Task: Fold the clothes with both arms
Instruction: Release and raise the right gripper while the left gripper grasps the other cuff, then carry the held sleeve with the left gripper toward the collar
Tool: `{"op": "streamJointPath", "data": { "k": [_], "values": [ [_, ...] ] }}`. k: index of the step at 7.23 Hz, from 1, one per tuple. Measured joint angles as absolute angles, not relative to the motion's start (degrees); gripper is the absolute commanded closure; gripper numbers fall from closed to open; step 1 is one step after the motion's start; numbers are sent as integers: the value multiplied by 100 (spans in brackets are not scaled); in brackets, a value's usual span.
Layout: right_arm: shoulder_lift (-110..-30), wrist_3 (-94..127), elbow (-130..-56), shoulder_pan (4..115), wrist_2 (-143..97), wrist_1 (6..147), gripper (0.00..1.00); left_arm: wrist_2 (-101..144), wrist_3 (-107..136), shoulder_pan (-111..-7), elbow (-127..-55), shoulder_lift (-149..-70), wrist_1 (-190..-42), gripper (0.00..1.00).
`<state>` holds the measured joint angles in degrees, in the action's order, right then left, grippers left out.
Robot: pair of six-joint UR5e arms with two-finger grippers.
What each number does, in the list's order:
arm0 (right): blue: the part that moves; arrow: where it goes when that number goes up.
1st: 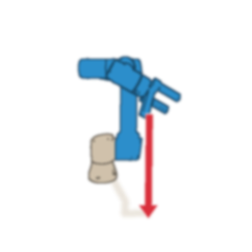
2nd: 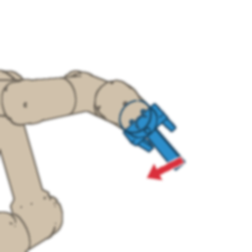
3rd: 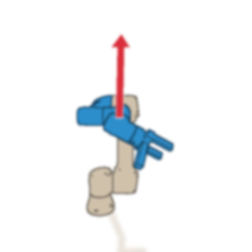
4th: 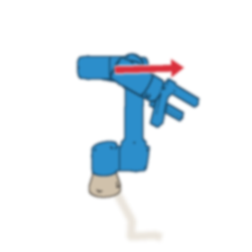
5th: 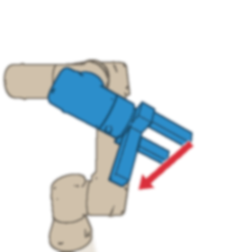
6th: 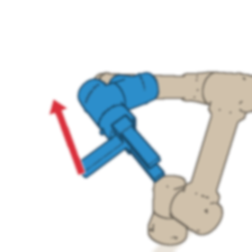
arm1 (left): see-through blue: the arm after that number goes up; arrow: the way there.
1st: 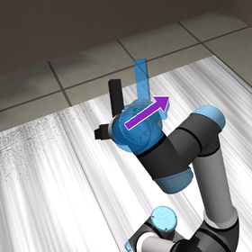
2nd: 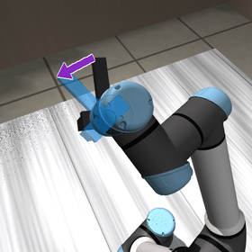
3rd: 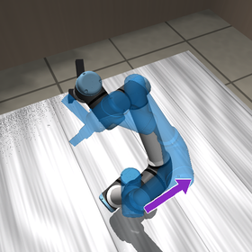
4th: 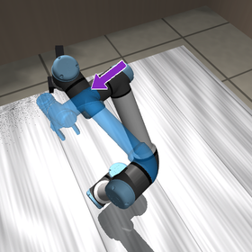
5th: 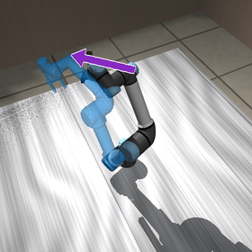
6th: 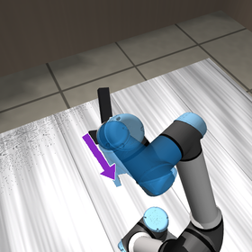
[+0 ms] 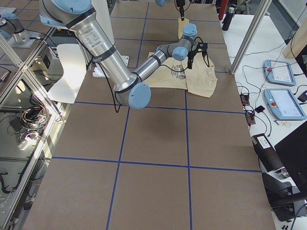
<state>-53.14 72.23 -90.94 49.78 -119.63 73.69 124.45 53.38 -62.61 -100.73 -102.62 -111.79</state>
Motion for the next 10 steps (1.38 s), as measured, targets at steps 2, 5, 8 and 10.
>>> {"op": "streamJointPath", "data": {
  "k": [2, 5, 8, 10],
  "values": [
    [-6342, 6256, -9977, 5219, -12033, 7917, 0, 12807, 5683, -6325, -10147, -11152, -10450, 100],
    [-7411, 4935, -10526, 5594, -12165, 8199, 0, 13152, 6755, -6279, -10054, -12171, -10126, 100],
    [-7582, 4589, -10488, 5903, -12464, 8216, 0, 13538, 7669, -6052, -10056, -12782, -10116, 100],
    [-7585, 4572, -10431, 5920, -12480, 8208, 0, 13875, 8113, -5976, -10098, -13076, -10122, 100]
  ]
}}
